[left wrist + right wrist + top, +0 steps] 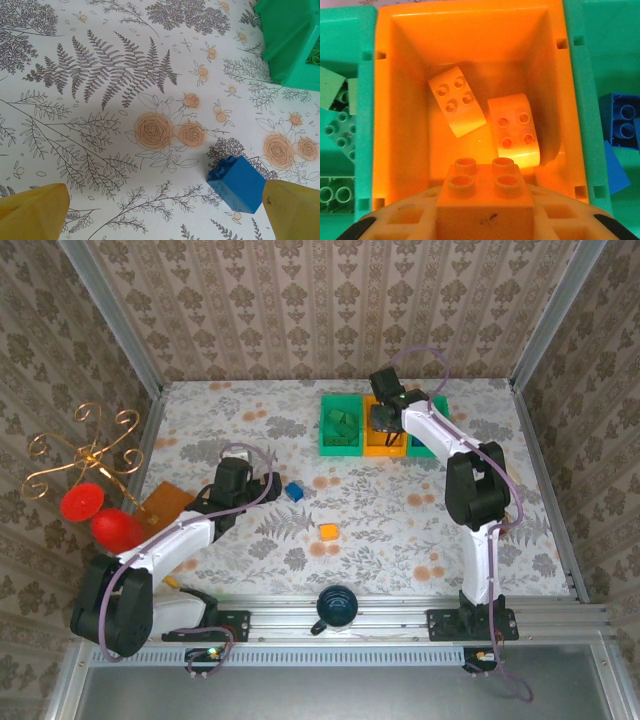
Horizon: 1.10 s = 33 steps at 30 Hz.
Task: Sort the legos into containers by color
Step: Place the lego in the container.
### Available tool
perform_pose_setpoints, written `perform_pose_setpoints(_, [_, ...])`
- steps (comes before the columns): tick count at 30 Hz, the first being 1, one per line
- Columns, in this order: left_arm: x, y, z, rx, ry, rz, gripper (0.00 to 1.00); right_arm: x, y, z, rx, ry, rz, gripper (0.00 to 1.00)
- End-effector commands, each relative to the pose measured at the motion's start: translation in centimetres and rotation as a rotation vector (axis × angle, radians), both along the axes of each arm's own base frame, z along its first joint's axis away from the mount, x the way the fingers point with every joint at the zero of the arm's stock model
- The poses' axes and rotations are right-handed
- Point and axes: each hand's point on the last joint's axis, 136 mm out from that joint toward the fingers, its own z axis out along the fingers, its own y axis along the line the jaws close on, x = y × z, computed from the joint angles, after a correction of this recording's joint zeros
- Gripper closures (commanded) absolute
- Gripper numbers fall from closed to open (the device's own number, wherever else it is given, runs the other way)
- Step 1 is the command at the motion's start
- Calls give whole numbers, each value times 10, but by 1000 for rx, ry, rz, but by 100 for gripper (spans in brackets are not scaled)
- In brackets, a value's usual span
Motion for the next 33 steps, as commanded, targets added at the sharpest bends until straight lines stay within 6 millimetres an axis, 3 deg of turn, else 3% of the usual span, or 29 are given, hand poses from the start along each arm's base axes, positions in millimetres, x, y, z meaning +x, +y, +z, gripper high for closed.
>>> perform_pose_setpoints(1, [3,-2,5,-21,-4,4,0,8,-2,0,-10,-6,9,67])
perform_pose_setpoints(7, [3,-1,7,-21,-7,6,0,12,-5,-8,-6,9,3,63])
perform_pose_setpoints(13, [2,0,8,-18,-9,11,0,17,-3,-11,6,20,14,46])
perform_pose_setpoints(20, [0,3,8,-13,-12,18,0,13,7,11,39,1,46,43])
perform_pose_setpoints(28, [1,3,9,-15,-18,19,0,-29,32,39,32,-22,109,37])
perform_pose_setpoints(33, [1,3,9,-16,-17,20,0,-71,49,35,33,10,130,32])
